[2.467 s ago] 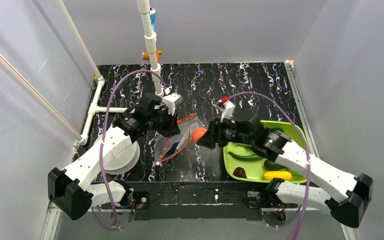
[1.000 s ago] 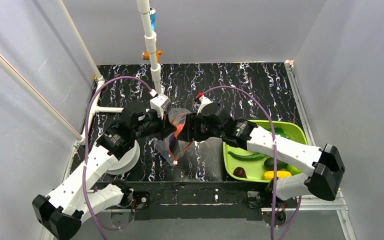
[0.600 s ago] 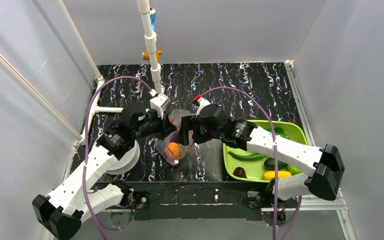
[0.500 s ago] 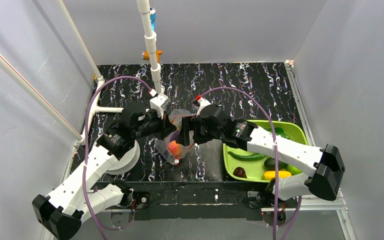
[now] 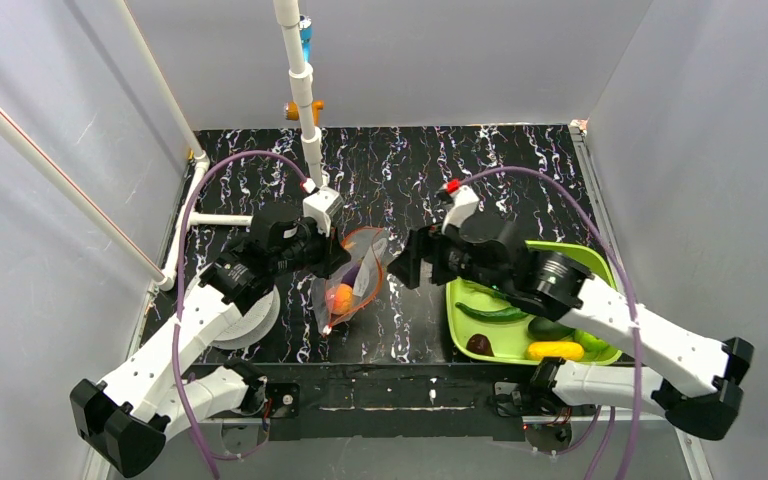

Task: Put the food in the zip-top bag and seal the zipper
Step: Pick up the fake fruit from the bin.

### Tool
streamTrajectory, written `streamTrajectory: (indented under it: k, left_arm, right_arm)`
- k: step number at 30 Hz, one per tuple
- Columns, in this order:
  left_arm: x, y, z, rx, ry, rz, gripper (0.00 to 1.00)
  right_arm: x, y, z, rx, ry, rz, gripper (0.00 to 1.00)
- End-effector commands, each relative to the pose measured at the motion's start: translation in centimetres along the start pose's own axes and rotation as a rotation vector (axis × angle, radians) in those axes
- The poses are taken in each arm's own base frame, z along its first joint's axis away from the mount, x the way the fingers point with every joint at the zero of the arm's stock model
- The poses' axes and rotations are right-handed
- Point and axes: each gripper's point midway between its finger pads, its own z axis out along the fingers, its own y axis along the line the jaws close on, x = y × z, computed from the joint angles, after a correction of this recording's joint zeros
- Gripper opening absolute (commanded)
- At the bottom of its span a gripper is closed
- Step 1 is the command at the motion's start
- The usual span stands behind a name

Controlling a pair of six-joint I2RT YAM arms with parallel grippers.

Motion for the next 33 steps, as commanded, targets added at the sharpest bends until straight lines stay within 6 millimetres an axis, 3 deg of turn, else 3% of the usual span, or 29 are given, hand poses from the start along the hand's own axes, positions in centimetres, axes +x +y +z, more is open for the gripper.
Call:
streamTrajectory:
  k: [1,7,11,17,23,26,28,33]
  left_arm:
    - [-0.5,-0.1,-0.3,-0.006,-0.012,0.007,0.00]
    - [-0.5,0.0,-0.2,-0.008,-0.008,0.006,0.00]
    - [-0.5,-0.3,-0.1,0.011,-0.002,-0.001,0.00]
    - [-0.6,-0.5,-0.3,0.015,-0.009,0.001,0.00]
    - [-0.9,-0.3,-0.9,-0.004,-0.032,0.012,0.00]
    - [-1.1,-0.4,-1.1,-0.003,-0.040,0.016,0.00]
    - [-1.1,-0.4,-1.2,0.000,-0.043,0.017,0.00]
    - [-1.3,-0.6,-1.4,0.006,-0.052,0.017,0.00]
  right_arm:
    - [-2.3,-4.7,-3.1,0.216,-0.147,-0.045,0.97]
    - [1.1,-11.8,-5.5,0.478,-0.147,0.057,0.98]
    - [4.6,-17.6,-8.2,0.734,-0.119,0.252,0.94]
    - [9.3,-22.9,-9.7,0.907,-0.063,0.591,0.90]
    - [12.2,-26.2,-10.7,1.025,-0.026,0.863,0.86]
    - [12.0,-27.4,-13.3,1.196,-0.054,0.873,0.88]
    - [12.3,-27.8,-14.7,1.288,-0.042,0.876,0.94]
    - [14.1,-28.9,-15.9,1.393,-0.018,0.925,0.94]
